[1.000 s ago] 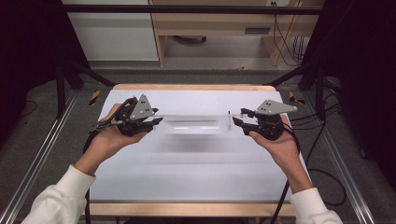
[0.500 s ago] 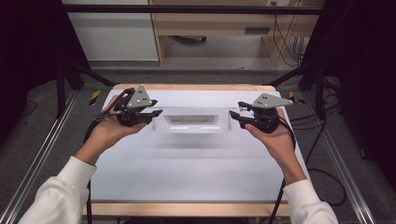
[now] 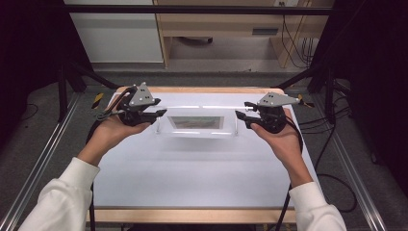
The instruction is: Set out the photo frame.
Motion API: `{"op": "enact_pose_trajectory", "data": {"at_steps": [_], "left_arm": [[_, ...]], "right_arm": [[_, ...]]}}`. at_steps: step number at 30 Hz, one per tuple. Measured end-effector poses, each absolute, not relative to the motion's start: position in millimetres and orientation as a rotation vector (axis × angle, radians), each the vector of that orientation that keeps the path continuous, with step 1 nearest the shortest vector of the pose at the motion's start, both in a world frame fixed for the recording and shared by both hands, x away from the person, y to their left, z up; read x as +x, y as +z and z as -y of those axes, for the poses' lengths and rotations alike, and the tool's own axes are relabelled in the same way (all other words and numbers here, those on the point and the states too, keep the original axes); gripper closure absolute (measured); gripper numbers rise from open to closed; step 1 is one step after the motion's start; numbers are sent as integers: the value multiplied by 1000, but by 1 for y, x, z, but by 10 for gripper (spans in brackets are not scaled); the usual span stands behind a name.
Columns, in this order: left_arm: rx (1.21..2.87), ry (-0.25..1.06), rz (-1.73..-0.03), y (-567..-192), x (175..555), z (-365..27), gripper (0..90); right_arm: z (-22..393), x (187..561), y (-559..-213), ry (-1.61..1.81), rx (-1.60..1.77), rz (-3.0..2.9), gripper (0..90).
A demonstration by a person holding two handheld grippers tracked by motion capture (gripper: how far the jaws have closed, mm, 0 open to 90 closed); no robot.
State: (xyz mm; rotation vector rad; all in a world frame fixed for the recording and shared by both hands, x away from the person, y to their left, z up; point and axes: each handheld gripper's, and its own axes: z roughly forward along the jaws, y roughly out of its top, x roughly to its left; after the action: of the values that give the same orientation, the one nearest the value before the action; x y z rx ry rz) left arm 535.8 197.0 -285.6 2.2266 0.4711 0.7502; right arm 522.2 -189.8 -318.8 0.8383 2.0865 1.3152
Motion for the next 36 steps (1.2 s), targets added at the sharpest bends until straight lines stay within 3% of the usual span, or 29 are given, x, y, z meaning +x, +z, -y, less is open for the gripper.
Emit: {"op": "enact_pose_trajectory", "data": {"at_steps": [8, 9, 10, 17, 20, 24, 31, 36], "left_arm": [[2137, 780, -544, -282, 539, -199, 545], [2174, 974, -346, -268, 548, -208, 498], [2176, 951, -278, -263, 549, -212, 458], [2021, 978, -393, -261, 518, -243, 266], [2022, 975, -447, -276, 502, -257, 179], [2058, 928, -496, -308, 488, -272, 135], [2176, 852, -497, -374, 486, -289, 119], [2217, 826, -516, -400, 491, -302, 102]], "right_arm": [[190, 531, -317, 1315, 863, -2077, 528], [190, 532, -316, 1312, 865, -2076, 529], [190, 533, -316, 1311, 869, -2076, 529], [189, 541, -314, 1315, 896, -2058, 519], [188, 546, -314, 1314, 915, -2042, 510], [186, 553, -313, 1317, 942, -2026, 500], [186, 568, -311, 1328, 979, -2012, 492], [185, 580, -309, 1332, 1021, -2009, 485]]}}
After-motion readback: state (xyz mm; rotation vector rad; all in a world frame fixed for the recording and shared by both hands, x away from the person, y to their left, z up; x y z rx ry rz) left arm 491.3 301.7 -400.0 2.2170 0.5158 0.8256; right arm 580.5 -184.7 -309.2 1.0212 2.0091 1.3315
